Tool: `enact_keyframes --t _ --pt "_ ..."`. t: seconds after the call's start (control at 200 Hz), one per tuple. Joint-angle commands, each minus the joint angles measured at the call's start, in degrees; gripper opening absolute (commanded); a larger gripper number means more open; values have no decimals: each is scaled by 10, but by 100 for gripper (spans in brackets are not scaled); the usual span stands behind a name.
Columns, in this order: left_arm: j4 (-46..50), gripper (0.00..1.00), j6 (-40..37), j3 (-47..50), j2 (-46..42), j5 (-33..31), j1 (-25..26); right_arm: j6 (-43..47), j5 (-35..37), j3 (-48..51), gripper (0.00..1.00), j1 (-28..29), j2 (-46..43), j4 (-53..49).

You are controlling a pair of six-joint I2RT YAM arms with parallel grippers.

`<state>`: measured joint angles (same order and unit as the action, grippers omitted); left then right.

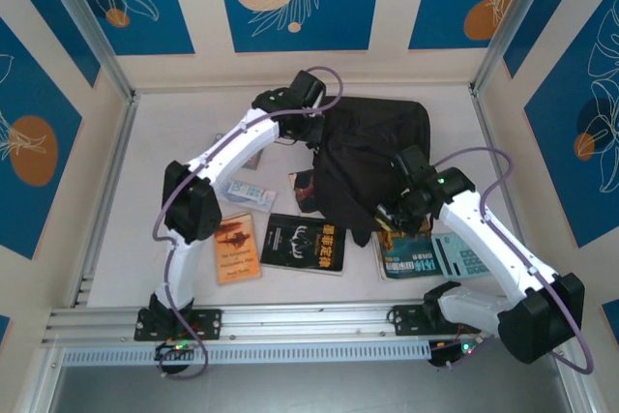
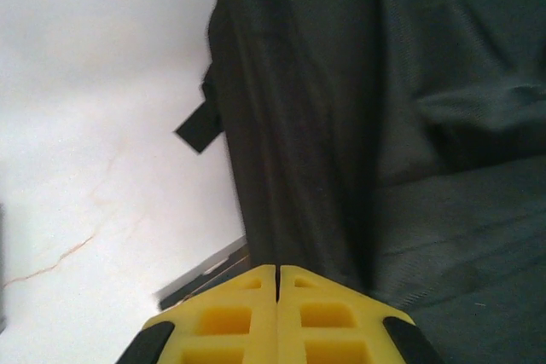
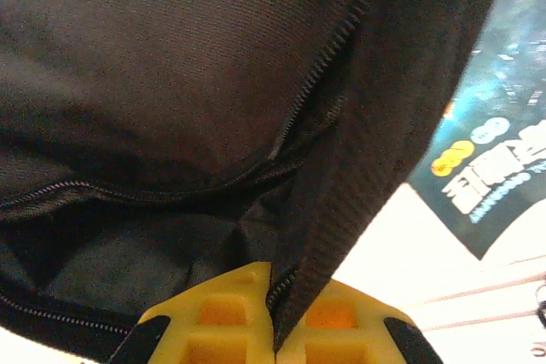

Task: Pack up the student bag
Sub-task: Unzip the student bag at the center of the table, then open the student bag at the top-center of the table.

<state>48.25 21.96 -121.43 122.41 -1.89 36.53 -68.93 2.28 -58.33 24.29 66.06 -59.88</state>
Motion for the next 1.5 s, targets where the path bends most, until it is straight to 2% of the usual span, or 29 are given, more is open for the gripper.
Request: enact_keyframes --t 0.0,0.065,0.15,0.285,0.495,0.6,0.745,0.855,1.13,1.39,1.425,1.495 --pt "-44 14 4 -13 -40 105 -13 7 -49 -76 0 0 39 39" --pt "-42 34 5 8 -69 98 -15 -6 -54 -111 0 0 67 49" --pt "-30 50 22 29 -105 80 -24 -32 -59 -137 0 1 94 72" --pt "-24 57 53 88 -171 63 -49 -59 -77 -153 0 11 139 127" --pt "2 58 60 184 -255 5 -61 -4 -100 -223 0 68 240 127" --pt "28 58 95 232 -276 -2 -62 31 -105 -261 0 93 276 123" --pt "23 58 192 317 -295 71 -62 57 -99 -290 11 119 312 106" --pt "-15 57 243 359 -282 150 -62 51 -102 -289 11 131 326 116" --pt "-51 54 257 362 -267 177 -62 47 -108 -283 5 145 336 130" --pt "-52 48 267 380 -259 199 -63 44 -137 -237 4 147 313 188" --pt "-51 46 268 380 -252 204 -63 44 -141 -232 4 148 311 196" --pt "-54 34 267 381 -241 208 -63 47 -142 -228 4 150 306 204"
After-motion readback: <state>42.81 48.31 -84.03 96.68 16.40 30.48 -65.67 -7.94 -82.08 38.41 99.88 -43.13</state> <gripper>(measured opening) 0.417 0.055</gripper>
